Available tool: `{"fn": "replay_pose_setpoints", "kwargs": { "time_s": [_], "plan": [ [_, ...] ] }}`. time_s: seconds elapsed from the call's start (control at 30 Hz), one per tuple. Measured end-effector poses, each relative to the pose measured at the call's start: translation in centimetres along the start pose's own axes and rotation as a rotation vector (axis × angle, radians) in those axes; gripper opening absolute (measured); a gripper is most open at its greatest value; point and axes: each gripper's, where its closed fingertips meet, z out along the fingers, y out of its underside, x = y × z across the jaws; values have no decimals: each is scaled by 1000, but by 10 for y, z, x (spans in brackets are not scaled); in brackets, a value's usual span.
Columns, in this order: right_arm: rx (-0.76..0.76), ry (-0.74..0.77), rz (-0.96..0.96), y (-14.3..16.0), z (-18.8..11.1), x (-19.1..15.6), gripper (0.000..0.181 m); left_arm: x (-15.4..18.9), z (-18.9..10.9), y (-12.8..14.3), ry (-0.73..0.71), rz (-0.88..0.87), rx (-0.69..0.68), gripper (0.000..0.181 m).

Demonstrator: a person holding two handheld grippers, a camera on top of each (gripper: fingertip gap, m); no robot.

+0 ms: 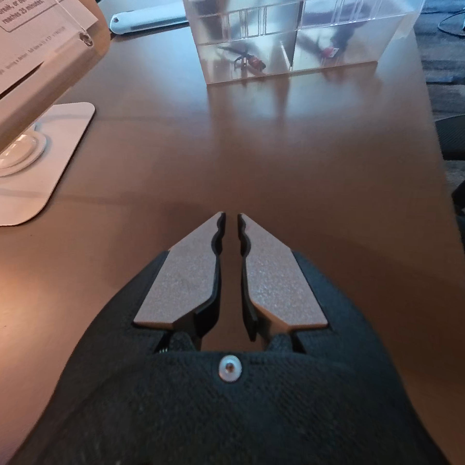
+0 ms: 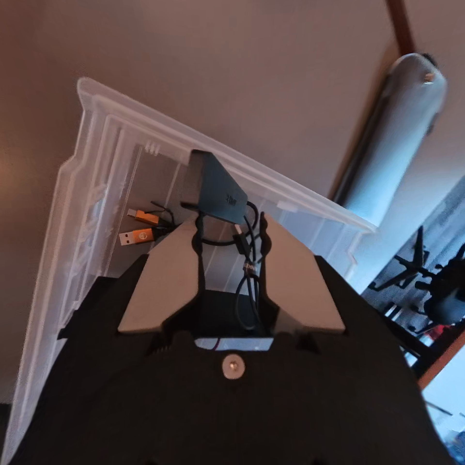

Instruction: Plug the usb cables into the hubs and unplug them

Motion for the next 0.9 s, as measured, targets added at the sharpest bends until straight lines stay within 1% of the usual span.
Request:
{"fn": "replay_pose_setpoints", "kwargs": {
  "time_s": [0.1, 0.13, 0.2, 0.23, 0.27, 0.33, 0.4, 0.43, 0.5, 0.57, 0.63, 0.67, 0.7, 0.73, 0.8, 0.9],
  "plan": [
    [98, 71, 68, -7, -28, 10, 44, -4, -2, 0, -9, -17, 9, 7],
    [153, 60, 76, -13, -38, 6, 42, -6, -3, 0, -12, -22, 12, 7],
    [253, -79, 77, -22, -54, -20, 33, -8, -4, 1, -19, -30, 14, 7],
    [260, -111, 87, -21, -59, -26, 33, -9, -4, 2, -22, -32, 13, 7],
    [256, -91, 97, -18, -63, -25, 37, -11, -4, 3, -26, -33, 11, 7],
    [280, -42, 97, -15, -74, -23, 38, -13, -5, 4, -38, -33, 7, 8],
    [355, -3, 109, -20, -95, -29, 37, -17, -7, 4, -54, -30, 10, 8],
    [410, 0, 107, -27, -109, -38, 37, -18, -9, 2, -61, -30, 19, 9],
    [566, -51, 83, -48, -142, -71, 38, -20, -11, 0, -64, -44, 41, 10],
    [773, -162, 37, -76, -176, -120, 38, -24, -11, 1, -75, -66, 39, 13],
    [940, -270, 9, -103, -197, -167, 42, -29, -9, 5, -99, -71, 25, 19],
    [988, -312, 3, -116, -197, -187, 42, -33, -9, 7, -118, -72, 19, 21],
    [1005, -339, -1, -128, -190, -204, 44, -36, -8, 10, -136, -74, 13, 22],
    [1001, -352, -3, -141, -176, -217, 46, -37, -7, 12, -145, -78, 1, 24],
    [987, -347, 6, -167, -139, -234, 46, -38, -7, 12, -160, -68, 0, 26],
    [961, -293, 53, -199, -78, -233, 43, -39, -8, 6, -187, -27, 27, 26]
  ]
}}
